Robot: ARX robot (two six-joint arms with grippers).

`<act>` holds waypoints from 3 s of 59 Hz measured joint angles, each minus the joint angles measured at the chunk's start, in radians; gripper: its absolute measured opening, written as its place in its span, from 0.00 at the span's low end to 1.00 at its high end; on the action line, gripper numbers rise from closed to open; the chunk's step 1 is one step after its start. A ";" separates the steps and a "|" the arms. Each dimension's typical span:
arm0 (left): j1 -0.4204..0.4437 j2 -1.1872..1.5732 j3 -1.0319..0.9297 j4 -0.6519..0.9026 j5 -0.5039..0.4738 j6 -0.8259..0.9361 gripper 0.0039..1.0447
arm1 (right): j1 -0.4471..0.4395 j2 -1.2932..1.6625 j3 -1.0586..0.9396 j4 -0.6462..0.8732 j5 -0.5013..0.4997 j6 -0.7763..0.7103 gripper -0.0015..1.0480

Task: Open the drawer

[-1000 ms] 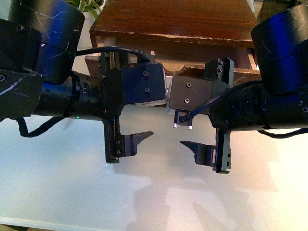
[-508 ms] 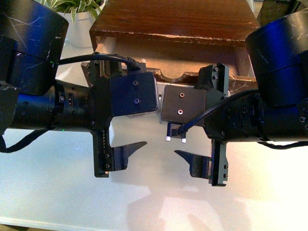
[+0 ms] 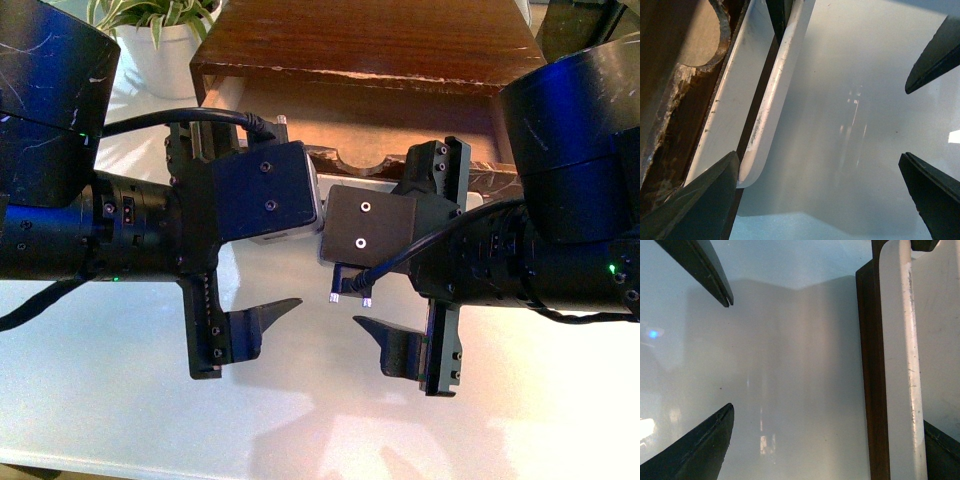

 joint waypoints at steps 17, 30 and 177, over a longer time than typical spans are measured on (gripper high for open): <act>-0.052 -0.140 -0.001 -0.008 0.097 -0.114 0.92 | 0.033 -0.119 -0.042 0.012 0.013 0.025 0.92; -0.042 -0.291 -0.050 -0.034 0.150 -0.203 0.92 | 0.034 -0.254 -0.088 0.000 0.011 0.027 0.92; 0.440 -1.558 -0.708 -0.138 -0.528 -0.980 0.02 | -0.533 -1.988 -0.728 -0.470 0.297 1.032 0.02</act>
